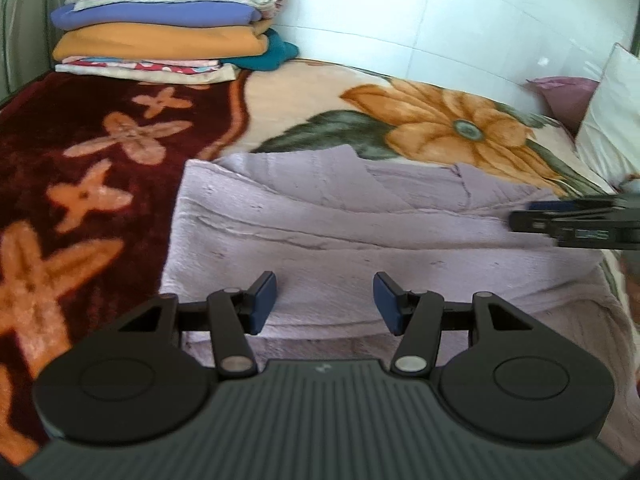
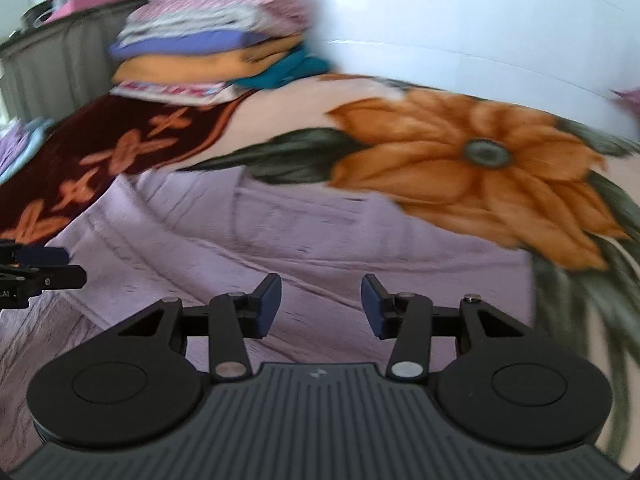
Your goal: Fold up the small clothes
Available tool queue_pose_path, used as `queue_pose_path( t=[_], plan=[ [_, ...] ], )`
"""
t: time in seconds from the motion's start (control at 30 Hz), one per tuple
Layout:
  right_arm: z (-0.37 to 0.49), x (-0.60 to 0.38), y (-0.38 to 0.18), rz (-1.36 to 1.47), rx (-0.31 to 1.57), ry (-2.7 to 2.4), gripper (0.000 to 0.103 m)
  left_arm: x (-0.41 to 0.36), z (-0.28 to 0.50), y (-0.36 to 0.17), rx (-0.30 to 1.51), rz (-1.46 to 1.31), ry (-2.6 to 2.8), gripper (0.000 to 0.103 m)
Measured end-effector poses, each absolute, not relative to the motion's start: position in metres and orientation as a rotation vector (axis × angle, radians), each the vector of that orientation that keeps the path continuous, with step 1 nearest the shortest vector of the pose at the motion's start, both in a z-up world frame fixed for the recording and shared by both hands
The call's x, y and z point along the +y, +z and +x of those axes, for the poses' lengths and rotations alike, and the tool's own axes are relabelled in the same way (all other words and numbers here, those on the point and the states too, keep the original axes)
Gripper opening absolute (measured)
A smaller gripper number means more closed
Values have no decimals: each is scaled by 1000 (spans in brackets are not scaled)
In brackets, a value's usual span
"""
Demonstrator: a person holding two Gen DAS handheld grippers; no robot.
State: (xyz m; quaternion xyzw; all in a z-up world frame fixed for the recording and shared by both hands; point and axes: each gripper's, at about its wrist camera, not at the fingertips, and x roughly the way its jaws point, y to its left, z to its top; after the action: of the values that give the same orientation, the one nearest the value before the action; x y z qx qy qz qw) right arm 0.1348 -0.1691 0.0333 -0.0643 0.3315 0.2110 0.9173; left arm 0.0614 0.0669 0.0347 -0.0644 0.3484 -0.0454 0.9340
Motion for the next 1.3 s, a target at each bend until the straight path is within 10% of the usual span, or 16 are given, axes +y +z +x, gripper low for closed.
queue_pose_path(
  t=[0.23, 0.33, 0.7, 0.87, 1.0, 1.3],
  plan=[
    [155, -139, 15, -293, 762, 505, 49, 58, 57, 29, 727, -111, -144, 56],
    [149, -133, 18, -372, 763, 566, 12, 56, 56, 27, 728, -111, -147, 56],
    [164, -132, 1, -445, 662, 308, 2, 51, 55, 19, 729, -77, -154, 59],
    [151, -157, 14, -290, 646, 295, 13, 56, 52, 24, 724, -119, -160, 59],
    [118, -178, 34, -208, 602, 338, 61, 59, 58, 21, 739, -139, -147, 59],
    [87, -207, 7, -146, 691, 272, 61, 57, 53, 27, 748, -126, -134, 59]
  ],
)
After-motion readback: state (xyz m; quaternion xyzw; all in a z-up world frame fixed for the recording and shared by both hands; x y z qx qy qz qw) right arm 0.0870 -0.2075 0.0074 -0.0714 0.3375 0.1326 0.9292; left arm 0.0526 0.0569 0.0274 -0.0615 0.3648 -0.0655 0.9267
